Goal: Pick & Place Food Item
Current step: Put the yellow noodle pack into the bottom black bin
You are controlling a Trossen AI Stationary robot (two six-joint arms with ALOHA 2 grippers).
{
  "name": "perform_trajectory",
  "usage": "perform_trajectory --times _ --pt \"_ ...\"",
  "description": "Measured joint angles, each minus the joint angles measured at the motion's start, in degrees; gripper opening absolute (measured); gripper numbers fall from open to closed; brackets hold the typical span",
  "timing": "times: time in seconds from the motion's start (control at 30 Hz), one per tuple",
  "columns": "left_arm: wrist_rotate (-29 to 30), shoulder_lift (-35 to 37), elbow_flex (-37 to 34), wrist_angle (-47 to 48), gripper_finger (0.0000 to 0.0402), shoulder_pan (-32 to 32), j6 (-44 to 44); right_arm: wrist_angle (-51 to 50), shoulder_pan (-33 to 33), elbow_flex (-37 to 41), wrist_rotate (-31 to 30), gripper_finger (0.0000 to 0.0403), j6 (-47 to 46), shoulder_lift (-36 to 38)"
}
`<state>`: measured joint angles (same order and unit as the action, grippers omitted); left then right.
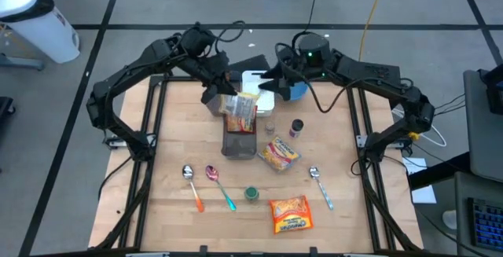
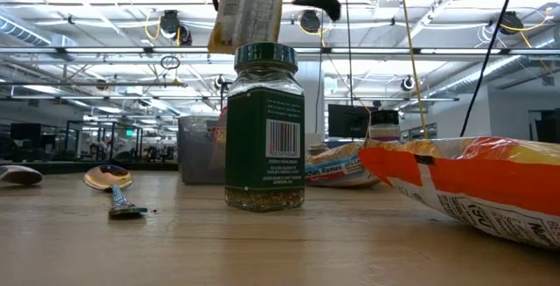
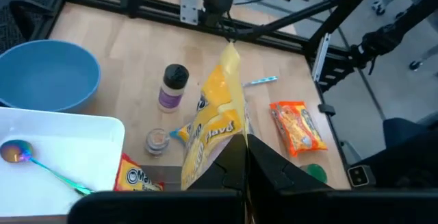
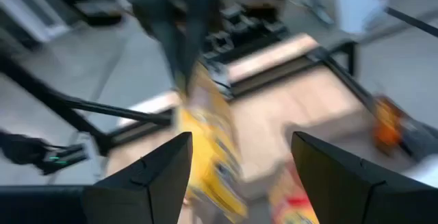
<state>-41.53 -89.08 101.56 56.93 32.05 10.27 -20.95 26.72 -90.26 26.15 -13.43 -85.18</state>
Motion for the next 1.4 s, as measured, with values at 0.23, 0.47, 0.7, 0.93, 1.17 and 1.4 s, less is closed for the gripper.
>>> perform_trajectory --times 0.23,0.47,0.7,0.93,1.17,1.4 --pt "-2.78 0.04 -2.81 -0.61 0.0001 2.98 1.62 -4.66 0.16 0.04 -8.56 0.0239 2.62 0.74" --pt "-2.79 0.78 -11.26 -6.43 0.0001 3.38 -0.14 1.76 0.13 5.06 -9.81 0.0241 0.80 0.91" --pt "0.16 3.79 -19.31 -18.08 0.0001 1.45 -4.65 13.71 -0.19 17.07 -9.86 0.0238 -5.78 4.38" --pt "0.55 6.88 -28.27 -27.31 0.0000 1.40 -10.05 30.31 -0.61 32.97 -12.37 0.0236 -15.04 11.82" --pt "1.06 7.45 -34.15 -36.77 0.0000 0.31 -14.94 40.11 -0.72 44.89 -14.25 0.0227 -22.70 18.84" --pt "2.61 7.48 -34.88 -37.67 0.0000 -0.73 -15.13 40.00 -2.27 49.29 -18.15 0.0216 -23.65 23.20"
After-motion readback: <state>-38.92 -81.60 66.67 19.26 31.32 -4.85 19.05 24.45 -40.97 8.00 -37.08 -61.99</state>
